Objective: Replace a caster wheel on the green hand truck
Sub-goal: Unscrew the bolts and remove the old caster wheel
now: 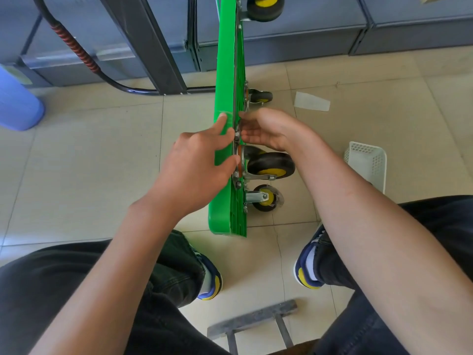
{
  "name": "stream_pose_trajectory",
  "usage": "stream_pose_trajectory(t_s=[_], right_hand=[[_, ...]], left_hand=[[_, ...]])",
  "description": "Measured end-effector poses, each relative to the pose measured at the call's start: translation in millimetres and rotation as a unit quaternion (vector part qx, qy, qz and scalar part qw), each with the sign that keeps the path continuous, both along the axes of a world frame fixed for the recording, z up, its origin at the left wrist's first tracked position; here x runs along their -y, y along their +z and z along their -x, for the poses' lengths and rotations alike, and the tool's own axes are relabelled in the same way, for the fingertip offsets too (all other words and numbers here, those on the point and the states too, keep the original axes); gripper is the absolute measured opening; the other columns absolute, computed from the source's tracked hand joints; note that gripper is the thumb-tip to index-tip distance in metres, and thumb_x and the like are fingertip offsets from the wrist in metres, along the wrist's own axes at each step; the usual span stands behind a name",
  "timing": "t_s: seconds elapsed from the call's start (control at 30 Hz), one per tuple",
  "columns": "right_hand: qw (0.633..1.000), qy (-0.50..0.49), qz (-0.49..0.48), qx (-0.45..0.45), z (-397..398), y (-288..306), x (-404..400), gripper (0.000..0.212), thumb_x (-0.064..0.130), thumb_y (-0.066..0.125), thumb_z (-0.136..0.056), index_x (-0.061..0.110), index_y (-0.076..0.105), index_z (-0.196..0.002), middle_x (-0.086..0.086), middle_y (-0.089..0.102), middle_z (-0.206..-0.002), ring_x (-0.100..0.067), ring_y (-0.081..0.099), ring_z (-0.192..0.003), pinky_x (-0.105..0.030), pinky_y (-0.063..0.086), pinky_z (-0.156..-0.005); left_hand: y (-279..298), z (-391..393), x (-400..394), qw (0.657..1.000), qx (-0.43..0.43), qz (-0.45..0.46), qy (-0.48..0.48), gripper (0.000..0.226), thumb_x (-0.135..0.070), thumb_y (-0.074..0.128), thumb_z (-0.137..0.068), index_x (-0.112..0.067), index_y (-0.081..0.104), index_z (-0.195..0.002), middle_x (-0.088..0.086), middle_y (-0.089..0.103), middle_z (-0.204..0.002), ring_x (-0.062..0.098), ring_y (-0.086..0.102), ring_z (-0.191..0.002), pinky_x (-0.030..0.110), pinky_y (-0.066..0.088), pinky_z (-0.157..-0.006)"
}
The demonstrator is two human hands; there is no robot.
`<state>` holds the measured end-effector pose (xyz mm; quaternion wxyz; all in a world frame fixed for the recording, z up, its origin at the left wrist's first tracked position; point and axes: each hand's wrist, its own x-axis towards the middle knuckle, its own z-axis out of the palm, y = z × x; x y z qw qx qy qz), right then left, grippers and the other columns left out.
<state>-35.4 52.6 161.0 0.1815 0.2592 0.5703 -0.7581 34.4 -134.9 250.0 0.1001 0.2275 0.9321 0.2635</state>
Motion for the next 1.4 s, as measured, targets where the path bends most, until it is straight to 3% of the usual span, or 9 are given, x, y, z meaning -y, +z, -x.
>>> stream_pose_trajectory(t_s=[0.27, 0.57, 0.67, 0.77, 0.83, 1.0, 1.2, 1.3, 1.4], right_hand=[[0.983, -0.053, -0.144, -0.097, -10, 12, 3, 0.024, 0.017, 0.06, -0.103, -0.006, 0.065, -0.11, -0.021, 0.071, -0.089, -0.019, 0.068, -0.062, -0.028, 0.058, -0.06], [0.883, -0.106, -0.36, -0.282, -54, 30, 22, 0.008, 0.023, 0.057, -0.101, 0.016, 0.056, -0.104, 0.002, 0.073, -0.086, -0.015, 0.071, -0.074, -0.048, 0.06, -0.073], [0.859, -0.13, -0.374, -0.325, -76, 23, 28, 0.012, 0.019, 0.058, -0.102, 0.01, 0.056, -0.11, 0.0, 0.074, -0.092, -0.013, 0.071, -0.08, -0.04, 0.059, -0.074], [0.813, -0.141, -0.419, -0.378, -94, 13, 37, 0.018, 0.016, 0.058, -0.103, 0.002, 0.06, -0.115, -0.002, 0.072, -0.093, -0.006, 0.063, -0.071, -0.016, 0.048, -0.063], [0.792, -0.141, -0.44, -0.399, -104, 4, 43, 0.02, 0.015, 0.057, -0.104, 0.0, 0.062, -0.117, -0.002, 0.07, -0.092, -0.005, 0.059, -0.069, -0.016, 0.046, -0.062], [0.788, -0.165, -0.437, -0.4, -124, -8, 51, 0.025, 0.007, 0.061, -0.101, 0.002, 0.064, -0.125, -0.006, 0.075, -0.113, -0.002, 0.067, -0.084, -0.015, 0.054, -0.077], [0.797, -0.184, -0.399, -0.415, -127, -6, 51, 0.027, -0.008, 0.059, -0.098, -0.002, 0.063, -0.124, -0.008, 0.07, -0.124, 0.001, 0.066, -0.11, -0.017, 0.052, -0.098], [0.808, -0.224, -0.368, -0.401, -128, -10, 48, 0.021, 0.006, 0.057, -0.102, 0.002, 0.067, -0.12, 0.003, 0.069, -0.121, -0.018, 0.072, -0.101, -0.046, 0.061, -0.087], [0.788, -0.241, -0.396, -0.404, -122, -4, 38, 0.02, 0.011, 0.059, -0.102, -0.003, 0.068, -0.112, 0.002, 0.07, -0.112, -0.017, 0.074, -0.087, -0.041, 0.061, -0.074]], left_hand=[[1, -1, 0, 1.0, 0.003, 0.0, 0.002, 0.049, -0.025, 0.066, -0.096, -0.021, 0.054, -0.144, -0.012, 0.033, -0.159, 0.015, 0.065, -0.093, 0.021, 0.044, -0.087], [2, -2, -1, 1.0, 0.006, 0.004, 0.01, 0.048, -0.024, 0.066, -0.097, -0.021, 0.054, -0.144, -0.012, 0.034, -0.159, 0.016, 0.068, -0.086, 0.019, 0.044, -0.083], [2, -2, -1, 1.0, 0.009, 0.006, 0.009, 0.049, -0.023, 0.065, -0.097, -0.022, 0.054, -0.144, -0.011, 0.033, -0.159, 0.016, 0.069, -0.084, 0.018, 0.043, -0.082], [1, -2, -1, 1.0, 0.006, 0.006, 0.006, 0.049, -0.021, 0.065, -0.097, -0.02, 0.054, -0.144, -0.01, 0.033, -0.159, 0.019, 0.07, -0.088, 0.02, 0.044, -0.086], [1, -2, -1, 1.0, 0.001, 0.007, 0.003, 0.049, -0.022, 0.065, -0.097, -0.02, 0.054, -0.144, -0.01, 0.034, -0.159, 0.021, 0.069, -0.093, 0.027, 0.046, -0.097], [1, -2, 0, 1.0, 0.0, 0.0, 0.004, 0.049, -0.024, 0.066, -0.096, -0.021, 0.056, -0.143, -0.009, 0.035, -0.159, 0.022, 0.069, -0.095, 0.038, 0.048, -0.105], [0, -2, 1, 1.0, 0.005, -0.003, 0.006, 0.05, -0.024, 0.065, -0.096, -0.022, 0.053, -0.145, -0.011, 0.034, -0.16, 0.02, 0.07, -0.091, 0.028, 0.048, -0.093], [0, -1, 1, 1.0, 0.004, -0.004, 0.005, 0.05, -0.025, 0.065, -0.097, -0.022, 0.053, -0.145, -0.012, 0.033, -0.16, 0.019, 0.069, -0.091, 0.027, 0.047, -0.092], [0, -2, 0, 1.0, 0.004, -0.003, 0.007, 0.05, -0.025, 0.064, -0.097, -0.022, 0.052, -0.146, -0.013, 0.032, -0.16, 0.015, 0.067, -0.093, 0.025, 0.045, -0.092]])
